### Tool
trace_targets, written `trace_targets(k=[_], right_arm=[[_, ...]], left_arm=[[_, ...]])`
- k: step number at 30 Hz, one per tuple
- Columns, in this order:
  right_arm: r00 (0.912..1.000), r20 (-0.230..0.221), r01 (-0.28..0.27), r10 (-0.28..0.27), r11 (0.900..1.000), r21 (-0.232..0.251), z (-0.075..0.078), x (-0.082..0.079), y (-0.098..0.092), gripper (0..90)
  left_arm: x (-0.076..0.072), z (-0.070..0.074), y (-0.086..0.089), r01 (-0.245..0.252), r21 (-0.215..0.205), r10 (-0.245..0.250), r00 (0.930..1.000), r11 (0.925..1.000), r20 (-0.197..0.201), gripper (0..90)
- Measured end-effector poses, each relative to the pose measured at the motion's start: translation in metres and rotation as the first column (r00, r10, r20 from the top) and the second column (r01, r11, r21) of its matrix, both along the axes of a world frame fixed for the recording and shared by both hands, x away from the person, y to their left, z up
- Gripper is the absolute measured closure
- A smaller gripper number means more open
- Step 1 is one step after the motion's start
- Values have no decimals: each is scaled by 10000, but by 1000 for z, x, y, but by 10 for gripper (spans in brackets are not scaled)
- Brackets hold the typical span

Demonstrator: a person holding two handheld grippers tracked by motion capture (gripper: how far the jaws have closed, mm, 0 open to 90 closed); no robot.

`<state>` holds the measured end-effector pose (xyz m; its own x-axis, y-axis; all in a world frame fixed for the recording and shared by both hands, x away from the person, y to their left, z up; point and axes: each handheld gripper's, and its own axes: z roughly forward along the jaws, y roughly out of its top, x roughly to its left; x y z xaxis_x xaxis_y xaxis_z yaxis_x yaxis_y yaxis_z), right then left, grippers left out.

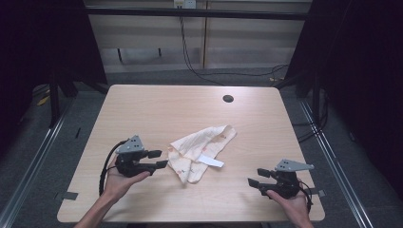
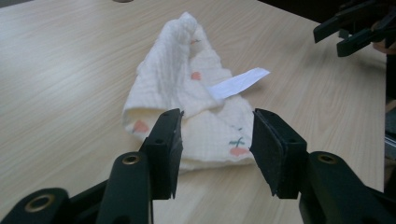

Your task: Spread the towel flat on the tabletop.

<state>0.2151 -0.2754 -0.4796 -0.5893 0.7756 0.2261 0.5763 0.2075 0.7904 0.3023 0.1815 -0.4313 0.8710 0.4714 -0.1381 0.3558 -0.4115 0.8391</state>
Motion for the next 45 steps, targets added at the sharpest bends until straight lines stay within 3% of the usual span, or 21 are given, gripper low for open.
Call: trace_targets(k=[4,11,12,13,14,15,16,17,18,19,20,25,28,33,38,41,45], right_arm=[[9998,-172,-52,51,10000,-25,-2,2,1,377],[9996,-184,-220,219,9998,-14,-2,1,3,375],[9996,-180,-231,230,9997,-16,-2,1,3,375],[9996,-180,-231,230,9997,-16,-2,1,3,375],[9996,-181,-241,239,9996,-115,-2,2,4,375],[9996,-181,-241,239,9996,-115,-2,2,4,375],[9996,-164,-239,236,9995,-203,-3,2,5,374],[9996,-164,-239,236,9995,-203,-3,2,5,374],[9994,-201,-281,278,9995,-169,-3,2,5,374],[9994,-149,-320,317,9993,-192,-4,2,5,373],[9992,-139,-369,367,9991,-188,-4,2,6,373],[9990,-127,-437,434,9987,-257,-3,1,6,369],[9990,-118,-445,442,9987,-235,-3,1,6,366],[9989,-112,-468,465,9987,-219,-3,1,6,359],[9989,-130,-447,445,9989,-165,-4,1,6,344],[9988,-116,-470,468,9987,-210,-4,2,7,340],[9988,-147,-469,466,9986,-245,-4,2,8,340]], left_arm=[[9,11,-16,299,-185,-293,9991,9994,316,509],[24,12,-34,377,-255,-372,9991,9990,190,497],[30,6,-41,345,48,-346,9994,9994,89,483],[30,6,-41,345,48,-346,9994,9994,89,462],[34,-3,-44,317,48,-316,9993,9995,-201,460],[34,-3,-44,317,48,-316,9993,9995,-201,446],[34,-16,-47,244,-2,-244,9985,9997,-488,435],[34,-16,-47,244,-2,-244,9985,9997,-488,433],[34,-26,-52,384,743,-340,9976,9965,-598,433],[34,-30,-53,395,905,-343,9977,9951,-592,416],[35,-38,-53,343,844,-273,9962,9958,-827,408],[36,-45,-57,394,1254,-290,9961,9913,-832,380],[37,-56,-63,651,1555,-480,9927,9857,-1109,368],[35,-66,-70,841,1866,-618,9906,9788,-1221,332],[31,-68,-70,845,1884,-644,9918,9785,-1102,311],[25,-69,-71,721,2297,-630,9969,9706,-469,362],[21,-69,-71,790,2242,-730,9967,9713,-351,433]])
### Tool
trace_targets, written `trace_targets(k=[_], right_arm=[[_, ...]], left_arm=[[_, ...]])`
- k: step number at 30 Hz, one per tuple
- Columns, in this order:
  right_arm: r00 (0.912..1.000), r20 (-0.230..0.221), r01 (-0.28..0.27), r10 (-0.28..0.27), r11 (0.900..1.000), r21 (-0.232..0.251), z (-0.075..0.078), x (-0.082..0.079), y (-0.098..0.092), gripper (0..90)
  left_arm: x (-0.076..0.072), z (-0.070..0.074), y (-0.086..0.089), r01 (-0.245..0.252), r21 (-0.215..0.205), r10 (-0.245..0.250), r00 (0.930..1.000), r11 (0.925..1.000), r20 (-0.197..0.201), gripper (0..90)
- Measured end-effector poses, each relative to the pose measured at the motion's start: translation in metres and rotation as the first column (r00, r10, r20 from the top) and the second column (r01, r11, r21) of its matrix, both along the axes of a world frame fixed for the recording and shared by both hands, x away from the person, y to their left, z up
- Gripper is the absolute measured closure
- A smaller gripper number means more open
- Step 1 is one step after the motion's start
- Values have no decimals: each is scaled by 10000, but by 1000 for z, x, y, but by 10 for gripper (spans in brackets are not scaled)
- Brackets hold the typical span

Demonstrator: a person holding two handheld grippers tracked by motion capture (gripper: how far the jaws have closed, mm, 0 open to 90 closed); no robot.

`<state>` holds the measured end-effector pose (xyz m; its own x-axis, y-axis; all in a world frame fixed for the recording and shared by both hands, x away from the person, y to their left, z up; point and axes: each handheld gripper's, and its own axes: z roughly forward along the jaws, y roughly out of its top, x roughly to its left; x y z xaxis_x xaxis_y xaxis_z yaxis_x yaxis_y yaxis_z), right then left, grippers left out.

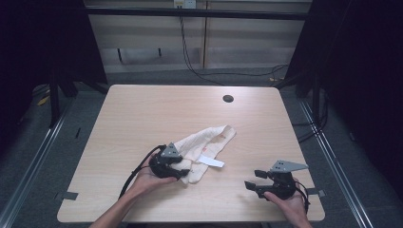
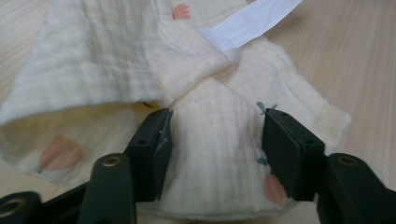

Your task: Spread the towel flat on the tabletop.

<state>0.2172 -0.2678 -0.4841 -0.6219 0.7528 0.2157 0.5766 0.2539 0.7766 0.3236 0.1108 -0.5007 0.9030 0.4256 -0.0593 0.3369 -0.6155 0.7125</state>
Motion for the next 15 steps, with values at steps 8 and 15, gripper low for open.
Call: trace_targets(k=[8,15], right_arm=[[10000,-42,-46,46,10000,15,-1,1,2,339],[9999,-153,-44,44,10000,-19,-1,3,3,339]], left_arm=[[-4,1,6,146,-95,-147,9997,9998,-177,738],[-8,1,12,-12,-325,-3,9990,9995,-441,777]])
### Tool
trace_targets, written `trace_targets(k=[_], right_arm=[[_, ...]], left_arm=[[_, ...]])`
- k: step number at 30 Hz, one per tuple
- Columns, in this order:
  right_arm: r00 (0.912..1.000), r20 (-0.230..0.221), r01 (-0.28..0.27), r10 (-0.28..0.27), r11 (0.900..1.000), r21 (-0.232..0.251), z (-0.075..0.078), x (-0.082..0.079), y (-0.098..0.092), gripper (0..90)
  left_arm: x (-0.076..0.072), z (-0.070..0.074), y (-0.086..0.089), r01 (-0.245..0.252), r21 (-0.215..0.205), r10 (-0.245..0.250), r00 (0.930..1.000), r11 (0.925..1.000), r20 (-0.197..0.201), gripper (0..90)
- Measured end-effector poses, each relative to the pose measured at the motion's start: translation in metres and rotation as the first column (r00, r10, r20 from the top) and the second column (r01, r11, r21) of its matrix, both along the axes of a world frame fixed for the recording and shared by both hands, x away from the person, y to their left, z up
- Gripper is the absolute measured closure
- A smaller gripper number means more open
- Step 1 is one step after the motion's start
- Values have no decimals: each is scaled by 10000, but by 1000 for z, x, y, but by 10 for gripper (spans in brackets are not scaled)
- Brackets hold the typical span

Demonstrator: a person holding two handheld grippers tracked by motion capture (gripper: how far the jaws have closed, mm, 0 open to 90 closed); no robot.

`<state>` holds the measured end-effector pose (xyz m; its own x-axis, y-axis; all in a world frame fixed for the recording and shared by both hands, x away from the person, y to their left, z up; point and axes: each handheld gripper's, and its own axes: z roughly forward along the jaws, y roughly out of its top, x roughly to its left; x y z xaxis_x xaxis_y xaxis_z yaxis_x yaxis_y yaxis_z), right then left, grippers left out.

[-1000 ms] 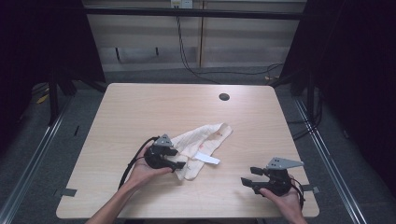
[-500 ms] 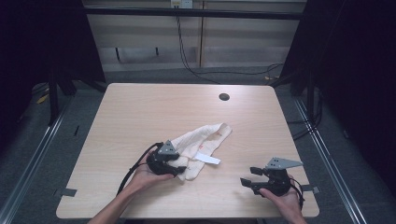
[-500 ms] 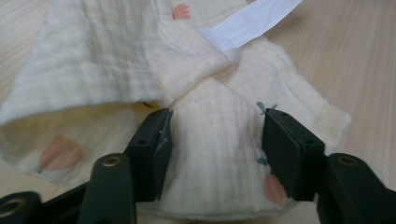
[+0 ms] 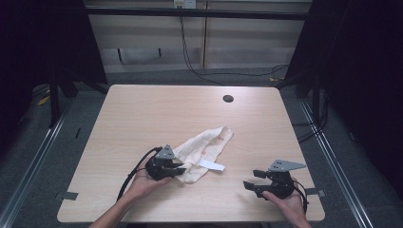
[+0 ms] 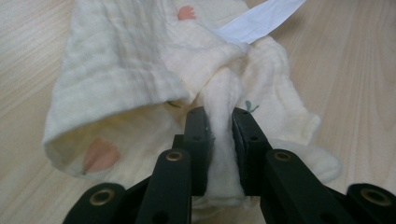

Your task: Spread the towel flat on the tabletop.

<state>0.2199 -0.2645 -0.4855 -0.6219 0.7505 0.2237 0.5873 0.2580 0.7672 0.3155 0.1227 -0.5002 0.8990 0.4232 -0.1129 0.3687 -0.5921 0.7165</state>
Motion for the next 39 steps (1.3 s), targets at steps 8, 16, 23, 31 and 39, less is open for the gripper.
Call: trace_targets(k=[8,16,23,31,39], right_arm=[[10000,-41,-45,45,10000,9,-1,1,1,337],[9998,-59,-168,168,9999,-17,-1,1,4,337],[9998,-92,-165,164,9997,-179,-1,1,5,344],[9997,1,-245,245,9995,-213,0,-1,5,338],[9995,-2,-313,313,9991,-285,0,0,5,341]], left_arm=[[-18,1,11,299,-6,-299,9995,9996,-76,778],[-22,2,14,391,28,-390,9989,9992,-254,779],[-33,3,16,782,13,-781,9961,9969,-419,781],[-48,5,20,1395,172,-1389,9898,9901,-324,779],[-54,10,17,1797,340,-1780,9828,9831,-484,518]])
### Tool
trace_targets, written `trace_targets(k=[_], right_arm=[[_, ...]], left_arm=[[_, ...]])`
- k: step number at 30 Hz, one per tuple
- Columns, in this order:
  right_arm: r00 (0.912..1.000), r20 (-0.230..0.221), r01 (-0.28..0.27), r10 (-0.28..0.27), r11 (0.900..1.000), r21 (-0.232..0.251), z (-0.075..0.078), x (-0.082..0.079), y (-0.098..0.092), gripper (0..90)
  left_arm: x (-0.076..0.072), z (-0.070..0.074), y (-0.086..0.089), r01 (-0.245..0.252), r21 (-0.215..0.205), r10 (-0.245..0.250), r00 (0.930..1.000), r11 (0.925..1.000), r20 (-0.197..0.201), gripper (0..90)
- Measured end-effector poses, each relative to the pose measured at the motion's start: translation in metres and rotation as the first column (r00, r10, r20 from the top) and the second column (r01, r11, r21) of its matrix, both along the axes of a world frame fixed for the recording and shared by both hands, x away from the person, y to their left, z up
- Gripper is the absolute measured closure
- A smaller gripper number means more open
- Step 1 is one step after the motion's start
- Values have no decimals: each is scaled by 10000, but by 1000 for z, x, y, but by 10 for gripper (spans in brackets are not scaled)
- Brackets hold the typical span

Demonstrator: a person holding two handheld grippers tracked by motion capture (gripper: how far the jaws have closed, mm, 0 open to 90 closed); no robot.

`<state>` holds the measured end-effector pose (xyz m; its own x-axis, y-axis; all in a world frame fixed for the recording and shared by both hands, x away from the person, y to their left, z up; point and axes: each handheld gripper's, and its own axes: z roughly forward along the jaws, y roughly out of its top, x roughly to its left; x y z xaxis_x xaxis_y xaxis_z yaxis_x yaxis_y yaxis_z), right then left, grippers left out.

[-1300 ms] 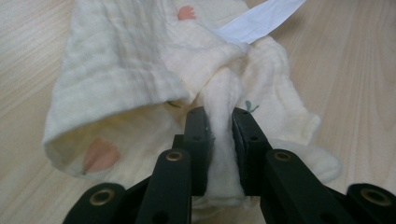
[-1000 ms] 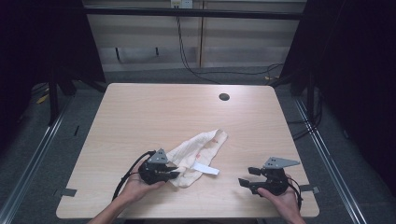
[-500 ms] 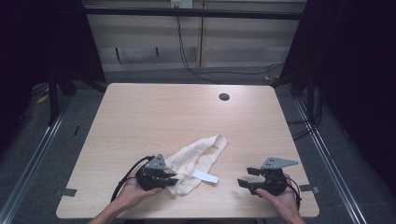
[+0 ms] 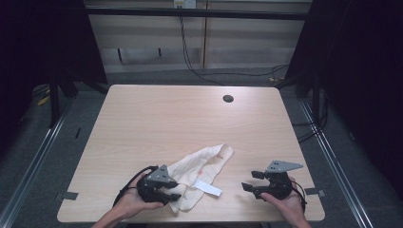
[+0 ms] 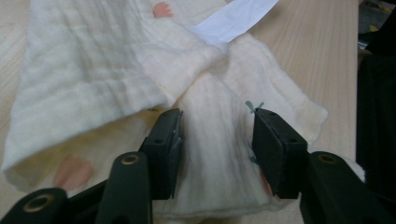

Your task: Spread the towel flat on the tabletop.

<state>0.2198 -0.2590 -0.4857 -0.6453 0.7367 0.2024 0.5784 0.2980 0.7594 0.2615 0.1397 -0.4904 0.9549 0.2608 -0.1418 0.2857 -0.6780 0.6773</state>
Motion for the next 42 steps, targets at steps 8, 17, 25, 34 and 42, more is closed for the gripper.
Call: trace_targets(k=[8,17,25,34,42], right_arm=[[10000,35,85,-85,9999,58,1,0,-1,339],[9998,58,186,-186,9998,-38,0,2,-1,333],[9999,63,83,-83,9999,-102,0,2,-1,330],[10000,74,48,-47,9999,-145,-1,2,-1,326],[10000,49,11,-11,9999,-137,0,2,-1,320]], left_arm=[[-8,29,2,58,-1070,-11,9991,9942,435,501],[16,29,-35,407,-715,-371,9980,9966,519,678],[23,9,-44,308,31,-310,9981,9995,536,656],[15,-2,-50,396,560,-447,9947,9976,931,597],[19,2,-48,292,97,-297,9978,9995,597,841]])
